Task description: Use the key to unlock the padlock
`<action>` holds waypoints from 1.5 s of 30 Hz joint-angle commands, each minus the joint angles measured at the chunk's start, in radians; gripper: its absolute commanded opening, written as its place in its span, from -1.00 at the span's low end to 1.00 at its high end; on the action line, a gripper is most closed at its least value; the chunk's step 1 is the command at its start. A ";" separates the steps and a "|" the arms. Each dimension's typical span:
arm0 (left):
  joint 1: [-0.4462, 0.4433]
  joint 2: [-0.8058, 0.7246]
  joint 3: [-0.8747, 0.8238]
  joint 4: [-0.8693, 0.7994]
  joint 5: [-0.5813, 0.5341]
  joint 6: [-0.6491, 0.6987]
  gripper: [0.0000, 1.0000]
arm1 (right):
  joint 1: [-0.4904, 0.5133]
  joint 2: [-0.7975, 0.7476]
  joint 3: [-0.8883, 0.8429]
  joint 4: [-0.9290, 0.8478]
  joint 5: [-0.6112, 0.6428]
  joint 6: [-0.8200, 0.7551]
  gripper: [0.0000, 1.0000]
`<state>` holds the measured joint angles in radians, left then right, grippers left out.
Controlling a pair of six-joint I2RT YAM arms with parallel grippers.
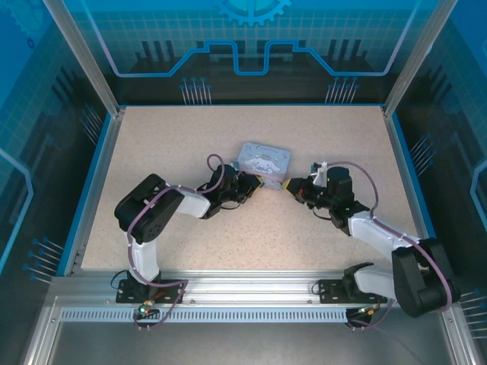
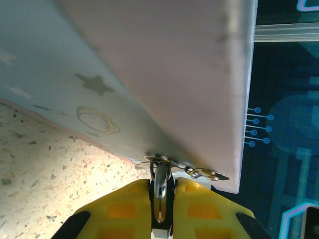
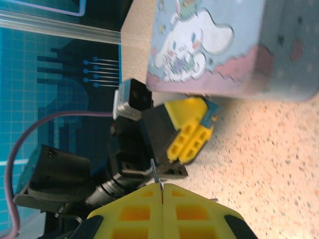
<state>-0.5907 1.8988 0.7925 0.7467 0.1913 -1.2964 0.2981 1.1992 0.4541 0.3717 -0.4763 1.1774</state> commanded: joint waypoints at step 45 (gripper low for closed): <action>0.029 0.003 0.003 0.382 0.152 -0.189 -1.00 | 0.039 0.136 0.005 0.271 0.117 0.261 -1.00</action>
<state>-0.5701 1.8973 0.7731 1.0462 0.3168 -1.4685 0.3466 1.3430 0.4324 0.6147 -0.3733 1.4261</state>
